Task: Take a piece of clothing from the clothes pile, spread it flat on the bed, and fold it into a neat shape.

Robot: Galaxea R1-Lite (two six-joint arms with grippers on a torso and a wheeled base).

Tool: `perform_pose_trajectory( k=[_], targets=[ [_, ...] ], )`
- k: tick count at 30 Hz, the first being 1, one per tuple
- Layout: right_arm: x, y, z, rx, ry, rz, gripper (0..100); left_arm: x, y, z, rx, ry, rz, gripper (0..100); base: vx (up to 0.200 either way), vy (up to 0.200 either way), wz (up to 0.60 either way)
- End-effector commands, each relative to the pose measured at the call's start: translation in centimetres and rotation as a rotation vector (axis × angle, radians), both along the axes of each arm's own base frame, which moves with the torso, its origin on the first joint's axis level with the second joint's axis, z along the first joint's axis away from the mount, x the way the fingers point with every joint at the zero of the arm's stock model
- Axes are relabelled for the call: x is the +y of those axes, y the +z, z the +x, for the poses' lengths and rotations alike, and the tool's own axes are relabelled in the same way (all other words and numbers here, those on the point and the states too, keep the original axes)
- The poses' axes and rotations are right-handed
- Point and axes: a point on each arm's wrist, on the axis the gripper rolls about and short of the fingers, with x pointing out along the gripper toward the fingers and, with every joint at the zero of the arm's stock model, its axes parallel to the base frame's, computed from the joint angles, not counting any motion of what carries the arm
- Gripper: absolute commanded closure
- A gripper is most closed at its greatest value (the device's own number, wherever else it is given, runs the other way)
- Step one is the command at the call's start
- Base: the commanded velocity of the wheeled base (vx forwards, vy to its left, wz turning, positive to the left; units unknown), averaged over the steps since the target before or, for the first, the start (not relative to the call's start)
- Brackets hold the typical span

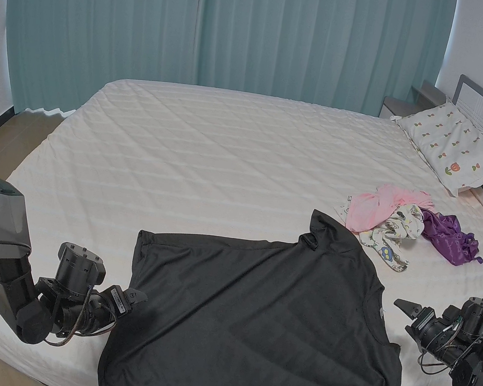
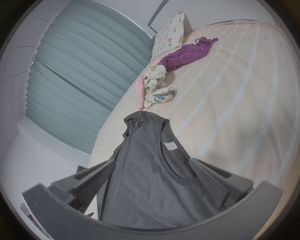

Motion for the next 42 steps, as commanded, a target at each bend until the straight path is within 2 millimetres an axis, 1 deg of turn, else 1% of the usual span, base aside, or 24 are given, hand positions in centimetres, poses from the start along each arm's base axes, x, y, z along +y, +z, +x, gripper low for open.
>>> perform_pose_trajectory(
  k=[1, 8, 17, 20, 23, 24, 25, 27, 30, 31, 32, 33, 34, 35, 36, 37, 38, 40, 42],
  targets=[
    [0.1, 0.1, 0.0, -0.010, 0.002, -0.001, 0, 0.0, 0.0, 0.1, -0.001, 0.008, -0.008, 0, 0.000, 0.000, 0.00],
    [0.2, 0.1, 0.0, -0.007, 0.008, -0.001, 0, -0.2, 0.1, 0.2, 0.001, 0.018, -0.024, 0, 0.000, 0.000, 0.00],
    [0.2, -0.2, 0.0, 0.005, 0.010, -0.001, 0, -0.2, 0.0, 0.3, -0.001, 0.019, -0.026, 0, 0.000, -0.200, 0.00],
    [0.3, -0.3, 0.0, 0.005, 0.012, -0.001, 0, -0.2, -0.2, 0.9, -0.006, 0.031, -0.026, 0, 0.000, 0.000, 0.00],
    [0.4, -0.3, 0.0, 0.007, 0.014, -0.002, 0, -0.1, -0.1, 1.2, -0.014, 0.043, -0.031, 0, 0.000, 0.000, 0.00],
    [0.6, -0.2, 0.0, 0.005, 0.020, -0.003, 0, -0.2, 0.2, 1.8, -0.036, 0.058, -0.041, 0, 0.000, 0.000, 0.00],
    [0.6, -0.2, 0.0, 0.005, 0.020, -0.003, 0, -0.2, 0.2, 1.8, -0.036, 0.058, -0.041, 0, 0.000, 0.000, 0.00],
    [0.9, -0.1, 0.0, 0.003, 0.026, -0.005, 0, -0.2, 0.8, 3.1, -0.080, 0.098, -0.059, 0, 0.000, 0.000, 0.00],
    [1.1, -0.2, -0.2, 0.012, 0.032, -0.005, 0, 0.6, 1.8, 4.5, -0.135, 0.147, -0.055, 0, 0.000, 0.000, 0.00],
    [1.2, -0.2, -0.2, 0.013, 0.036, -0.005, 0, 0.9, 2.0, 4.9, -0.148, 0.154, -0.052, 0, 0.000, 0.000, 0.00],
    [1.2, -0.2, -0.2, 0.013, 0.036, -0.005, 0, 0.9, 2.0, 4.9, -0.148, 0.154, -0.052, 0, 0.000, 0.000, 0.00],
    [1.3, -0.2, -0.2, 0.012, 0.039, -0.005, 0, 1.9, 2.4, 6.3, -0.184, 0.171, -0.028, 0, 0.000, 0.000, 0.00],
    [1.3, -0.2, -0.2, 0.012, 0.041, -0.005, 0, 2.3, 2.7, 6.9, -0.199, 0.176, -0.014, 0, 0.000, 0.000, 0.00],
    [1.3, -0.2, -0.2, 0.012, 0.041, -0.005, 0, 2.4, 2.7, 7.0, -0.200, 0.178, -0.013, 0, 0.000, 0.000, 0.00],
    [1.3, -0.2, -0.3, 0.015, 0.041, -0.005, 0, 3.0, 2.7, 8.6, -0.215, 0.189, 0.006, 0, 0.000, 0.000, 0.00],
    [1.4, -0.2, -0.3, 0.016, 0.042, -0.005, 0, 3.1, 2.4, 9.6, -0.217, 0.194, 0.011, 0, 0.000, 0.000, 0.00],
    [1.4, -0.2, -0.3, 0.018, 0.042, -0.005, 0, 3.2, 2.3, 10.4, -0.220, 0.199, 0.013, 0, 0.000, 0.000, 0.00],
    [1.4, -0.3, -0.3, 0.019, 0.042, -0.005, 0, 3.4, 2.0, 11.5, -0.214, 0.199, 0.026, 0, 0.000, 0.000, 0.00],
    [1.3, -0.2, -0.4, 0.018, 0.041, -0.005, 0, 3.4, 1.0, 12.8, -0.200, 0.186, 0.054, 0, 0.000, 0.000, 0.00]
  ],
)
